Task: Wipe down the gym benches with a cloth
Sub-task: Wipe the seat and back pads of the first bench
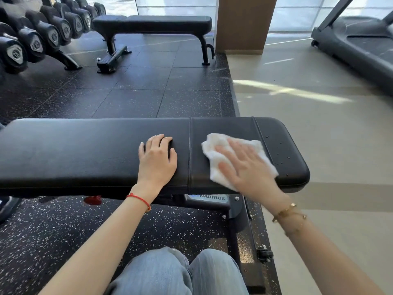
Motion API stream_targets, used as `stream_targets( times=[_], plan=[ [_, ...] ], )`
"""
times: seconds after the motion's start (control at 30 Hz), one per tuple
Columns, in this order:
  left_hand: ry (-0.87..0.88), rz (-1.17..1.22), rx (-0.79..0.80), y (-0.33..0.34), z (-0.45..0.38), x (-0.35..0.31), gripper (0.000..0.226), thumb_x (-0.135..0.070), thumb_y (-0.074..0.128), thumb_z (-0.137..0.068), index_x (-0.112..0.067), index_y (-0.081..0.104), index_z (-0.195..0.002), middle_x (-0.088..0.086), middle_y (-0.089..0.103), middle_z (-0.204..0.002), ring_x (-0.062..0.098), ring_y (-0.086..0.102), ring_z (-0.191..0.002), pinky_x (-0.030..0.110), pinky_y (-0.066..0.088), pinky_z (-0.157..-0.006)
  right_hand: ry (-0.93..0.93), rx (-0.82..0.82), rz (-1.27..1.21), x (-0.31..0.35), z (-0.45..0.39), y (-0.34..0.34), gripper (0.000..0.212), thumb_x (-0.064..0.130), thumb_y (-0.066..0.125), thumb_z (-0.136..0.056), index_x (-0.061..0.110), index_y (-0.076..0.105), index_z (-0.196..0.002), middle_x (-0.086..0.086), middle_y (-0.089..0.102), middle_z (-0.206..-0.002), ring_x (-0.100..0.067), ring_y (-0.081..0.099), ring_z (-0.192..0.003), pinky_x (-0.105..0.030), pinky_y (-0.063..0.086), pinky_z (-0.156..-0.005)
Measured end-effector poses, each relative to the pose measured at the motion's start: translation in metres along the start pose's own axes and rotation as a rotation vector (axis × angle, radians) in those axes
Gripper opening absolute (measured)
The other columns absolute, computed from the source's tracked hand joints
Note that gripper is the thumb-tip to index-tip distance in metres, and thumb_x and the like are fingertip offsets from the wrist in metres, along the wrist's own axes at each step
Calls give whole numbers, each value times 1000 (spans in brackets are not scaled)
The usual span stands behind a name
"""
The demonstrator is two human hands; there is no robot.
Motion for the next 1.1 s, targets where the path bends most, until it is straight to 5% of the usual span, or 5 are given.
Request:
stream_targets(
  times=[0.17,0.3,0.5,0.73,1.1],
  plan=[
    [2,-28,-28,2,2,-1,40,-24,52,-97,-11,57,-134,11,54,-142,28,43,-137,55,25,-118,250,-11,21,-51,-69,-8,62,55,22,-100,25,20,-155,-8,23,-160,-26,19,-147,-40,9,-120],
    [-1,-16,-47,0,3,-1,39,-24,54,-96,-12,59,-133,11,55,-141,28,44,-136,54,26,-118,149,46,4,-4,-100,5,57,52,24,-101,30,21,-154,-11,18,-161,-32,18,-146,-45,10,-120],
    [12,-27,-48,0,4,0,40,-25,53,-97,-14,58,-135,10,54,-142,27,44,-137,52,26,-119,-37,39,-39,25,-19,6,70,63,2,-92,38,12,-157,0,9,-166,-22,6,-152,-38,-3,-123],
    [0,-52,-51,0,5,-3,40,-22,54,-97,-11,59,-135,14,54,-142,30,44,-137,55,26,-118,350,-51,32,-85,-26,-18,56,49,26,-102,29,22,-154,-11,24,-159,-29,20,-146,-41,8,-121],
    [14,-45,-38,1,5,-1,40,-25,51,-98,-11,58,-135,14,54,-143,31,43,-137,54,26,-118,212,-76,70,-52,39,-16,70,58,3,-93,31,17,-156,-3,19,-163,-22,14,-151,-28,-11,-116]
  ],
)
Point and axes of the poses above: each hand's wrist, its own z-axis away from the middle knuckle, its own y-axis out of the palm, x = y × z, the point moved 8 cm from there along -z, towards the middle knuckle
